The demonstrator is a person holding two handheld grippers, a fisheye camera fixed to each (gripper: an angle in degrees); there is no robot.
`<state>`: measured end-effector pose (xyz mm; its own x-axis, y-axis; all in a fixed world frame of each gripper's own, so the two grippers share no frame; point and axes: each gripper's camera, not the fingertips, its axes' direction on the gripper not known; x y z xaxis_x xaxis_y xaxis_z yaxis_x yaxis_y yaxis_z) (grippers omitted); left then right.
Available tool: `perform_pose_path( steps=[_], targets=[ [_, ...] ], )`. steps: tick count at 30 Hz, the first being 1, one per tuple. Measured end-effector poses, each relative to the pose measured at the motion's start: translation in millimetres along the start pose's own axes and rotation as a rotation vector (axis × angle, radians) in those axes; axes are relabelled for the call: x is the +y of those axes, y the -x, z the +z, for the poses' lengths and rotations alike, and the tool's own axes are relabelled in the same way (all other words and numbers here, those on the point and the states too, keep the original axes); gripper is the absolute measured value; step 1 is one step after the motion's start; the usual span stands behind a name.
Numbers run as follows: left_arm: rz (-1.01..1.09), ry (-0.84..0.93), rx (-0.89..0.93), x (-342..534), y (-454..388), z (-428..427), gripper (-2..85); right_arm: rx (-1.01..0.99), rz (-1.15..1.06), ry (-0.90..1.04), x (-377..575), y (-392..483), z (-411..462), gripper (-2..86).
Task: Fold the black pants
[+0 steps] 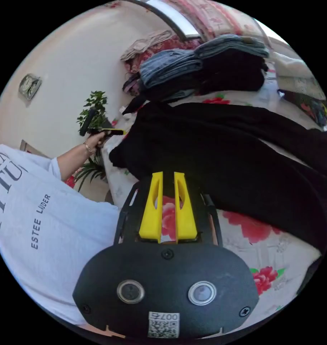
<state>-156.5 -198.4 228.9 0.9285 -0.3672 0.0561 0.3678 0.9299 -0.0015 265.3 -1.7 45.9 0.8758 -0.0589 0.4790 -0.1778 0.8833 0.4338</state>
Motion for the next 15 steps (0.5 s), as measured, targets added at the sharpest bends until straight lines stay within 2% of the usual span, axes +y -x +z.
perform_pose_path(
  steps=[2,5,8,11,15],
  targets=[
    [-0.023,0.020,0.022,30,-8,0,1.9,0.211,0.210,-0.126,20,-64,-53,6.0],
    [-0.102,0.056,0.077,64,-20,3,1.6,0.487,0.452,-0.196,34,-132,-118,6.8],
    [-0.227,0.066,0.122,71,-18,-2,0.1,0.693,0.609,-0.290,31,-182,-173,7.1],
    [-0.284,0.122,0.116,62,-14,-8,-0.2,0.805,0.661,-0.301,11,-226,-198,7.2],
    [-0.430,0.141,0.122,62,-10,-28,-0.3,0.767,0.619,-0.171,-21,-269,-180,7.2]
  ],
)
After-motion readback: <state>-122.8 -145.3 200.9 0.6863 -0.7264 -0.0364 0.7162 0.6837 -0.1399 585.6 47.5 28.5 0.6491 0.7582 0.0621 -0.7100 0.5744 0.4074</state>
